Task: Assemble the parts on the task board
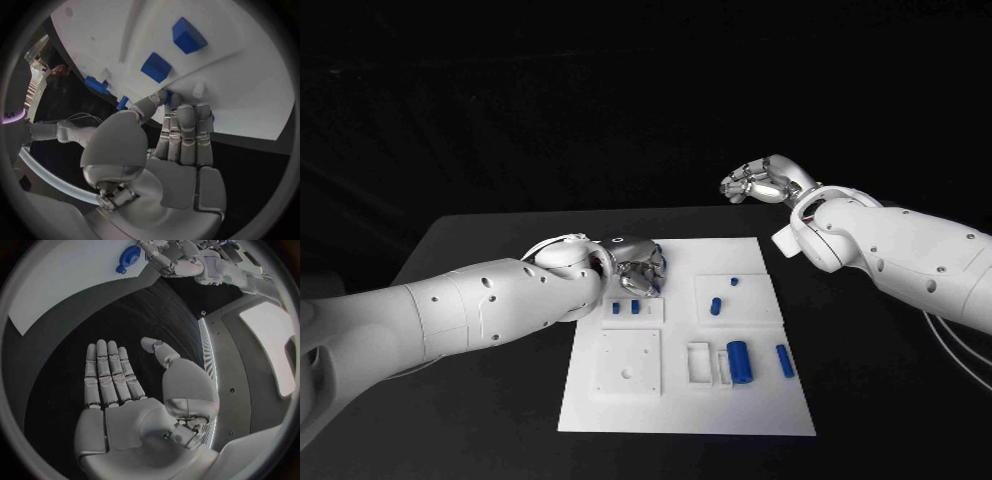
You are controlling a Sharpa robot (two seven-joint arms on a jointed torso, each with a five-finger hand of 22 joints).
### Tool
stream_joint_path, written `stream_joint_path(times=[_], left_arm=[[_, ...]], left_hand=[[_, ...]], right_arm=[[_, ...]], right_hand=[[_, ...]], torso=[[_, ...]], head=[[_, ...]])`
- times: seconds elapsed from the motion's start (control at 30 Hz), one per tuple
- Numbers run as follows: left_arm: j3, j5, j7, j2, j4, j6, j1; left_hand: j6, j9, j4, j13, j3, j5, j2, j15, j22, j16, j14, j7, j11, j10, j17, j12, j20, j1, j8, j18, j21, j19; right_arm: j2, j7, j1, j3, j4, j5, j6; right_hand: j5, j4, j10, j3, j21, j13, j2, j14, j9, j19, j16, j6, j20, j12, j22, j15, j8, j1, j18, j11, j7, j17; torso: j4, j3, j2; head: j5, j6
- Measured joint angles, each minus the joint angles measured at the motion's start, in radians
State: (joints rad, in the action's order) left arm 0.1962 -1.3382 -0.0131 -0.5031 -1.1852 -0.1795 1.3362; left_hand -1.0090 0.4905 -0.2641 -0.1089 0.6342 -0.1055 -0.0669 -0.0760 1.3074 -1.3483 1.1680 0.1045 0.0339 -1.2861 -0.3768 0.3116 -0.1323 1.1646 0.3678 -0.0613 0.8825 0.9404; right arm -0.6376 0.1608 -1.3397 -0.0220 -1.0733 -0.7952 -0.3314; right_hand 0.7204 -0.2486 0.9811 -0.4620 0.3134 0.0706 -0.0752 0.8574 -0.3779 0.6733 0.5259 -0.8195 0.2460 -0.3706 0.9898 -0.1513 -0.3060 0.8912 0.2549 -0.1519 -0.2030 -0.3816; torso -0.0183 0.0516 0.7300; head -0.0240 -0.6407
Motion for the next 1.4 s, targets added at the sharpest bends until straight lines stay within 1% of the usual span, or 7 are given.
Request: stream_joint_path(times=[0.1, 0.23, 0.4, 0.6, 0.97, 1.13, 1.4], left_arm=[[0.001, 0.049, -0.002, -0.009, -0.001, -0.004, -0.002], [0.001, 0.096, -0.002, -0.022, -0.006, -0.004, -0.004], [-0.002, 0.132, 0.0, -0.041, -0.02, -0.007, -0.008], [-0.017, 0.173, -0.001, -0.054, -0.032, -0.01, -0.015], [-0.065, 0.221, -0.009, -0.1, -0.079, -0.015, -0.015], [-0.075, 0.231, -0.01, -0.124, -0.101, -0.015, -0.015], [-0.076, 0.234, -0.003, -0.158, -0.107, 0.001, -0.015]], left_hand=[[-0.002, -0.001, 0.0, 0.004, 0.0, 0.0, 0.0, 0.0, 0.0, 0.0, 0.0, -0.002, -0.002, 0.005, 0.0, 0.001, 0.0, 0.0, 0.0, 0.0, 0.004, 0.0], [-0.006, -0.006, -0.003, 0.003, -0.002, 0.0, 0.004, -0.009, 0.0, 0.0, 0.011, -0.006, -0.002, 0.005, 0.0, -0.006, -0.005, -0.004, -0.001, 0.002, 0.012, 0.016], [-0.006, -0.006, -0.007, 0.0, 0.001, 0.0, 0.004, -0.009, 0.001, 0.0, 0.012, -0.006, -0.009, -0.001, 0.001, -0.007, -0.007, -0.004, -0.001, 0.005, 0.012, 0.018], [-0.012, -0.006, -0.013, -0.003, -0.001, 0.002, 0.005, -0.011, 0.001, 0.0, 0.025, -0.012, -0.011, -0.011, 0.003, -0.018, -0.01, -0.005, -0.001, -0.001, 0.018, 0.029], [-0.012, -0.006, -0.016, -0.008, 0.002, 0.001, 0.008, -0.011, 0.0, -0.004, 0.025, -0.012, -0.011, -0.011, 0.003, -0.026, -0.01, -0.008, 0.001, -0.001, 0.019, 0.029], [-0.012, -0.006, -0.017, -0.008, 0.001, -0.002, 0.008, -0.014, 0.0, -0.004, 0.028, -0.012, -0.011, -0.011, 0.003, -0.029, -0.009, -0.008, 0.001, -0.001, 0.019, 0.03], [-0.012, -0.006, -0.018, -0.008, 0.001, -0.002, 0.008, -0.014, 0.0, -0.004, 0.029, -0.011, -0.008, -0.015, 0.003, -0.031, -0.009, -0.008, 0.001, -0.001, 0.019, 0.03]], right_arm=[[0.0, 0.0, 0.0, 0.0, 0.0, 0.0, 0.0], [0.001, 0.0, 0.0, 0.0, 0.001, 0.0, 0.0], [0.002, 0.001, 0.0, 0.0, 0.002, 0.0, 0.0], [0.004, 0.001, 0.0, 0.0, 0.005, 0.0, 0.0], [0.003, 0.001, 0.0, 0.0, 0.008, 0.0, 0.001], [0.002, 0.001, 0.0, 0.0, 0.008, 0.0, 0.001], [0.001, 0.001, 0.0, 0.0, 0.008, 0.0, 0.002]], right_hand=[[0.0, 0.0, 0.0, 0.0, 0.0, 0.0, 0.0, 0.0, 0.0, 0.0, 0.0, 0.0, 0.0, 0.0, 0.0, 0.0, 0.0, 0.0, 0.0, 0.0, 0.0, 0.0], [0.0, 0.0, 0.0, 0.0, 0.0, 0.0, 0.0, 0.0, 0.0, 0.0, 0.0, 0.0, 0.0, 0.0, 0.0, 0.0, 0.0, 0.0, 0.0, 0.0, 0.0, 0.0], [0.0, 0.0, 0.0, 0.0, 0.0, 0.0, 0.0, 0.0, 0.0, 0.0, 0.0, 0.0, 0.0, 0.0, 0.001, 0.0, 0.0, 0.0, 0.0, 0.0, 0.0, 0.0], [0.0, 0.0, 0.0, 0.0, 0.0, 0.0, 0.0, 0.0, 0.0, 0.0, 0.0, 0.0, 0.0, 0.0, 0.001, 0.0, 0.0, 0.0, 0.0, 0.0, 0.0, 0.0], [0.0, 0.0, 0.0, 0.0, 0.0, 0.0, 0.0, 0.0, 0.0, 0.0, 0.0, 0.0, 0.0, 0.0, 0.001, 0.0, 0.0, 0.0, 0.0, 0.0, 0.0, 0.0], [0.0, 0.0, 0.0, 0.0, 0.0, 0.0, 0.0, 0.0, 0.0, 0.0, 0.0, 0.0, 0.0, 0.0, 0.001, 0.0, 0.0, 0.0, 0.0, 0.0, 0.0, 0.0], [0.0, 0.0, 0.0, 0.0, 0.0, 0.0, 0.0, 0.0, 0.0, 0.0, 0.0, 0.0, 0.0, 0.0, 0.0, 0.0, 0.0, 0.0, 0.0, 0.0, 0.0, 0.001]], torso=[[0.0, 0.0, 0.0], [-0.0003, -0.0003, 0.0], [-0.0013, -0.0004, 0.0], [-0.0019, -0.0006, -0.001], [-0.0019, -0.0006, -0.001], [-0.0019, -0.0006, -0.001], [-0.0019, -0.0001, 0.0]], head=[[0.001, 0.0], [0.002, 0.002], [-0.001, 0.004], [-0.006, 0.009], [-0.013, 0.015], [-0.015, 0.017], [-0.017, 0.018]])
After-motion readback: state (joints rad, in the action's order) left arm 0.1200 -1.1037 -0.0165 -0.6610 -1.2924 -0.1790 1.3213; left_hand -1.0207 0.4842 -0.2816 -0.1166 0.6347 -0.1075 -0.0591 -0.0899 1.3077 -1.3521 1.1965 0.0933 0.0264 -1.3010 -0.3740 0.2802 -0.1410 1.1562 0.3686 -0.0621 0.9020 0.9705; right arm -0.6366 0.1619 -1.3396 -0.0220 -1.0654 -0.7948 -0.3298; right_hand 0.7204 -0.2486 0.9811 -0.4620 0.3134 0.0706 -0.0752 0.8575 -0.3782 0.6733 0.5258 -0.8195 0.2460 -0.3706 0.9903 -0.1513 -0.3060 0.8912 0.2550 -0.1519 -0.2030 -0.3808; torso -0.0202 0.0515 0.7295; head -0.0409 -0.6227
